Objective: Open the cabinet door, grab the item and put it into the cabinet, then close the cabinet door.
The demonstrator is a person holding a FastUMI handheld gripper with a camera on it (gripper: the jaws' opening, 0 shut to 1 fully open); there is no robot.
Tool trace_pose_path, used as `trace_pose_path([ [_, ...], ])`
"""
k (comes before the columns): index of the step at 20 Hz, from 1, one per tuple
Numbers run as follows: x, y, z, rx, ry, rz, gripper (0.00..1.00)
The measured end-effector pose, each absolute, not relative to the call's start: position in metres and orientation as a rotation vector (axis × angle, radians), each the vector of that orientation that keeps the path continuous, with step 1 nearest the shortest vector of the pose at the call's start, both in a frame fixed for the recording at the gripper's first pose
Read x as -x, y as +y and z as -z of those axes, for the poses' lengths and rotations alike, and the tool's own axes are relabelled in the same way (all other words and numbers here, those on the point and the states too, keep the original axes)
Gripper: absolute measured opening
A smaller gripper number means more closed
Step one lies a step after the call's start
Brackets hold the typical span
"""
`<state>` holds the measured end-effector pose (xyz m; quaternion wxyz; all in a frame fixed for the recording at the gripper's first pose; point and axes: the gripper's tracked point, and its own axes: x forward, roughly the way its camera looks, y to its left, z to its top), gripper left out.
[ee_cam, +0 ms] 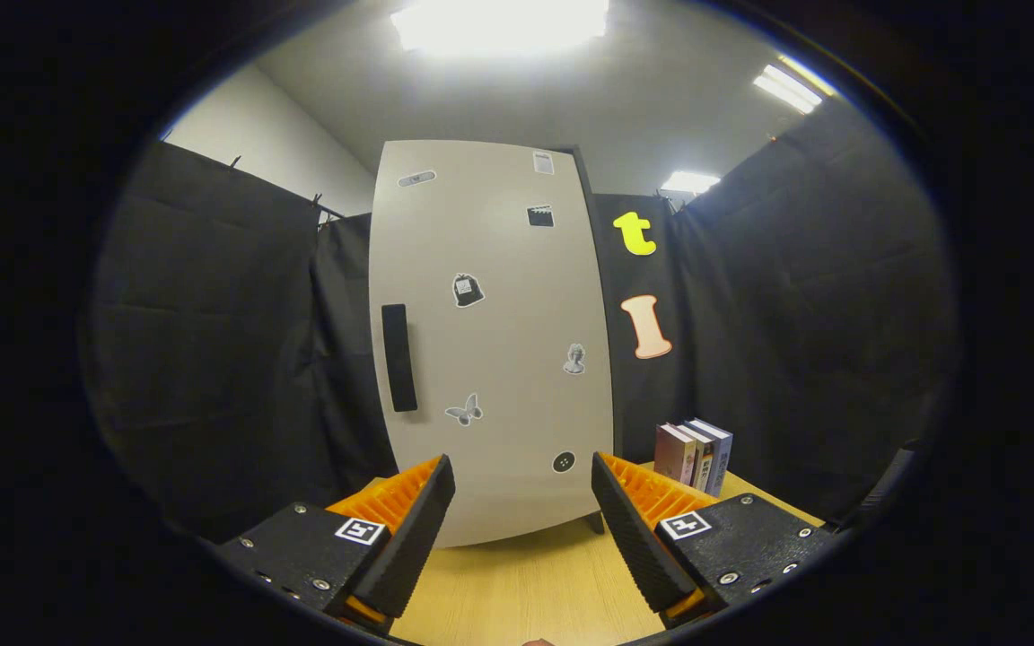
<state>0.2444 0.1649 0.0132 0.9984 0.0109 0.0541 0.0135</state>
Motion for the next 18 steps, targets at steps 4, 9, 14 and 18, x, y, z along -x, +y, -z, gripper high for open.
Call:
trace_pose_path([
  [4, -0.223, 0.167, -0.002, 0.031, 0.087, -0.026, 0.95],
  [9, -0.206, 0.172, 0.012, 0.029, 0.081, -0.028, 0.95],
  [14, -0.202, 0.173, 0.008, 0.008, 0.077, -0.033, 0.95],
  [18, -0.2, 0.177, 0.003, 0.014, 0.058, -0.05, 0.95],
])
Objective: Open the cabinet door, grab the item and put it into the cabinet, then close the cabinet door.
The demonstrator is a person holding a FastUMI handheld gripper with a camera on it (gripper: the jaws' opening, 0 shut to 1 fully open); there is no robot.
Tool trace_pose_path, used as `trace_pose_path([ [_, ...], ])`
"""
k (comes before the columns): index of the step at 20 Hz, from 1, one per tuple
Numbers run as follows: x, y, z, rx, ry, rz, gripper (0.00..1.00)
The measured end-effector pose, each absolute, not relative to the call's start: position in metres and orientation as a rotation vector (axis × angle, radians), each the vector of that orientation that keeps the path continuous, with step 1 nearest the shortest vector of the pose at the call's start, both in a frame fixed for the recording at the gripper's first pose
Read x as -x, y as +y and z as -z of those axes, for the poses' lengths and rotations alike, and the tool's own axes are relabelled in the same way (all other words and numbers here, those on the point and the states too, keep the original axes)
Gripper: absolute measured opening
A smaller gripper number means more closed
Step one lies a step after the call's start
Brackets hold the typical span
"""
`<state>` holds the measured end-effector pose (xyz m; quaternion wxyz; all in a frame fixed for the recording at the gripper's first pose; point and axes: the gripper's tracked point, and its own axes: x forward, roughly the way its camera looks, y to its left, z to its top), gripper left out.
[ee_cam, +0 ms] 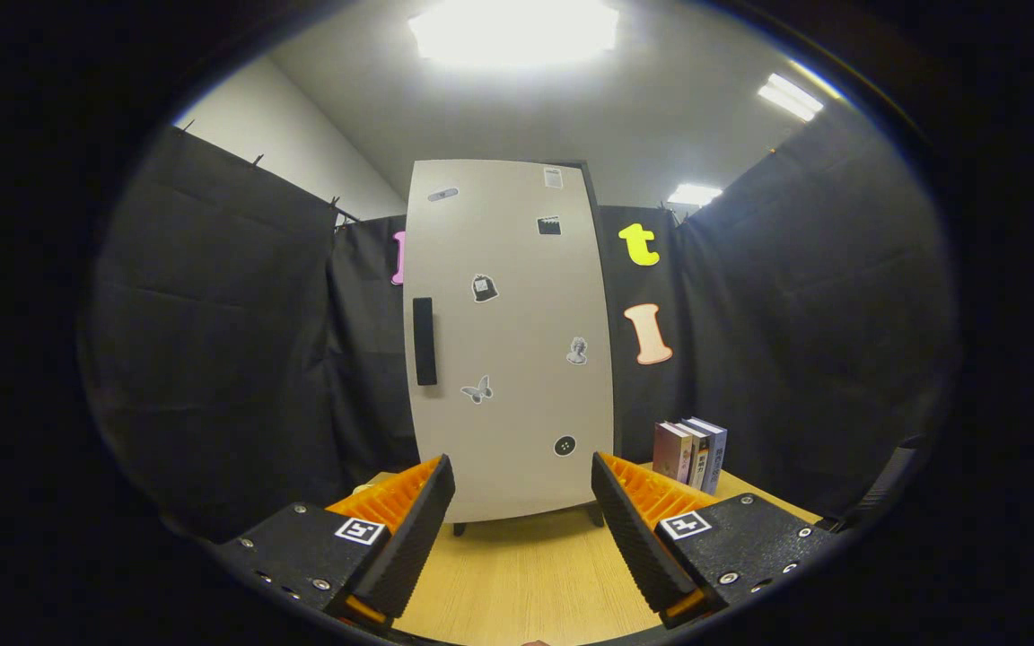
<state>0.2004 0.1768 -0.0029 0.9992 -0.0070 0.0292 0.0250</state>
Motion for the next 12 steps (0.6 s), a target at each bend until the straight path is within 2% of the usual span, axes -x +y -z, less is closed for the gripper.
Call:
trace_pose_path([
  [12, -0.199, 0.192, 0.0, 0.035, 0.06, -0.089, 0.95],
])
